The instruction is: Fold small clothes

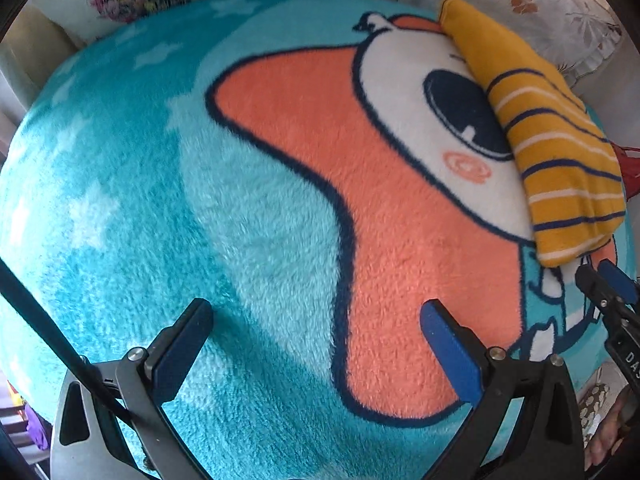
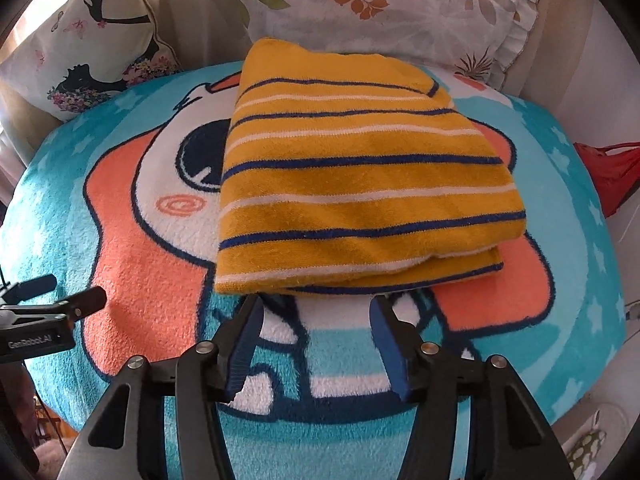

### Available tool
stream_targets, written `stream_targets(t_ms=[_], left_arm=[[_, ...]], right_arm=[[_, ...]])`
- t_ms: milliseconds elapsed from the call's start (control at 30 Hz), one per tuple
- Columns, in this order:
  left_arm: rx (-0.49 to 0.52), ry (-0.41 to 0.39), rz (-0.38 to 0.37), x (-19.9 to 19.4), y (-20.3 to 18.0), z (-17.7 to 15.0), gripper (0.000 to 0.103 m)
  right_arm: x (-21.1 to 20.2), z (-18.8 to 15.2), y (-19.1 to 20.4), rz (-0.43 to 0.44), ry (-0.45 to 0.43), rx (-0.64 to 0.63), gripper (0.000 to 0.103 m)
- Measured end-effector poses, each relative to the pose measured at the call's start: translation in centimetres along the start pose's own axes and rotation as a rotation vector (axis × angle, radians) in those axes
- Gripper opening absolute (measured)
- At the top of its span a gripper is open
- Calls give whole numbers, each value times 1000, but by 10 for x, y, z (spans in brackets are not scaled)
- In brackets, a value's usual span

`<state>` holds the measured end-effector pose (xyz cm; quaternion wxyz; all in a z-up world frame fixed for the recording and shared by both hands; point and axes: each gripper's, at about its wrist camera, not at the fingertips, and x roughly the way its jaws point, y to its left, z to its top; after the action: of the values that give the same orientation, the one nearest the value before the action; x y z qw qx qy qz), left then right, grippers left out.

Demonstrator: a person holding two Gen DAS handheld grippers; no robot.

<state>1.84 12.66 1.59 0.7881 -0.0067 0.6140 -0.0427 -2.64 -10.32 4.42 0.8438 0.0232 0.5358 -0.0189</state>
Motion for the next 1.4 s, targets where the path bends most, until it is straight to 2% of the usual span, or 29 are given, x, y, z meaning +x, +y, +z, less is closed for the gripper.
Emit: stream_targets(t_ms=[267,433,667,767,900,1000,1133,1400], left_arm=[[32,-25,56,7,-7,-2,103],[15,-45,65,8,-12,-5,103],[-23,-2,74,11,-16,5,103],[-63,-30,91,-1,-16,5,103],[-48,-138,139,-33,-42,-1,103],[-25,-187,127,-54,-67,-7,103],[6,-207,111,-69,-103,-18,103],[-5,-205,99,-72,-135,-26,103]], right_arm=[[3,-6,-9,-15,23,36,61],[1,-10,-14,-23,24,52,61],[-11,-7,-26,-13,-27,42,63],[-14,2,-31,9,-54,29,63],[-21,10,-39,29,-87,-8,65],[-22,13,-49,38,-96,-30,66],[-22,13,-71,47,-97,-31,66],[-21,7,-118,42,-98,-16,68]])
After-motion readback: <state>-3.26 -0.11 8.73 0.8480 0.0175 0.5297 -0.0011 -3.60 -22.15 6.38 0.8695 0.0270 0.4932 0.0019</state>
